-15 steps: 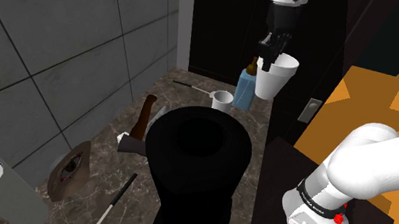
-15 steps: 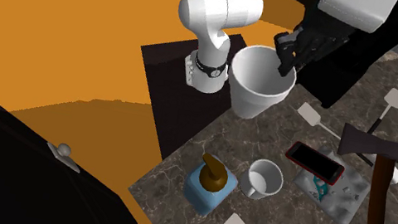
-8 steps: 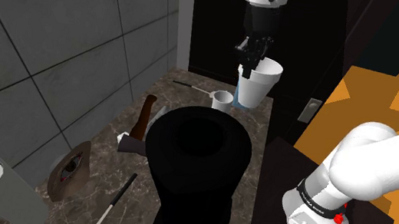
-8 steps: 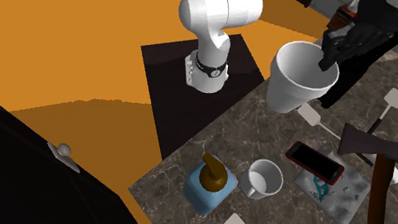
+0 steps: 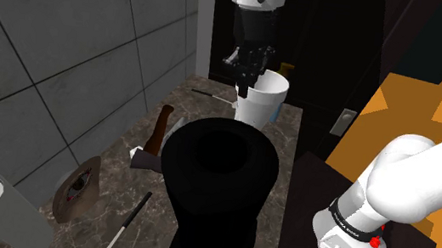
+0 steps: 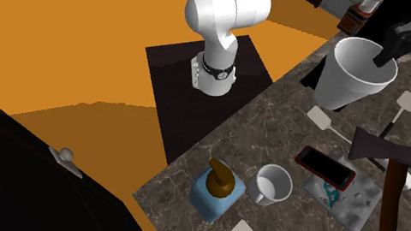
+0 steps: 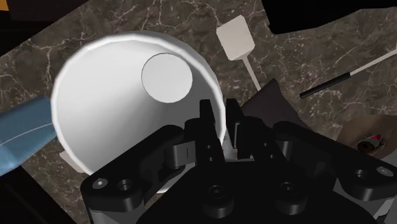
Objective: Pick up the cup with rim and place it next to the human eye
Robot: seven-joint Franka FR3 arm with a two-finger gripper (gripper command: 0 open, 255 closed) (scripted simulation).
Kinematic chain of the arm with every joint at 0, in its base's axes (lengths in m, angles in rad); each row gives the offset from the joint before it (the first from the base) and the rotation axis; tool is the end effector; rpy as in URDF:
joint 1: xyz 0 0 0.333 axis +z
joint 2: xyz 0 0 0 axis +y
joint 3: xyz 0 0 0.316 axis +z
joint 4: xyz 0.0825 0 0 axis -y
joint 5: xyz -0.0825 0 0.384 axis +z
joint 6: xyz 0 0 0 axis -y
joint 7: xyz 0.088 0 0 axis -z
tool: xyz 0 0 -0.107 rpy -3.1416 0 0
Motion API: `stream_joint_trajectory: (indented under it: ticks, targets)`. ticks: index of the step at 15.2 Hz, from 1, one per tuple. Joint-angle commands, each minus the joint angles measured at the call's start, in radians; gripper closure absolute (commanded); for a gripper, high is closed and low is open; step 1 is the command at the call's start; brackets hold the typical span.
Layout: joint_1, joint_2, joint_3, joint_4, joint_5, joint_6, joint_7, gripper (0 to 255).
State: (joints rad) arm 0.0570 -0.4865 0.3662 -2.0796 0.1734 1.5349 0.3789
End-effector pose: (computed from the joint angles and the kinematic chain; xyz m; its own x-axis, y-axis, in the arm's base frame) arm 0.3472 0.2093 0.5965 0.9967 -0.0046 -0.0810 -0.0024 -0.9996 0.0269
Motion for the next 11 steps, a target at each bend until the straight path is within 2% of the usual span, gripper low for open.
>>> stream_joint_trajectory:
  ticks: [1,6,11]
  targets:
    - [0.008,0.047,0.048,0.04,0.01,0.014,0.058,255]
    - [0.025,0.175,0.156,0.162,0.003,0.028,0.197,255]
    - [0.048,0.341,0.268,0.316,-0.052,0.033,0.352,255]
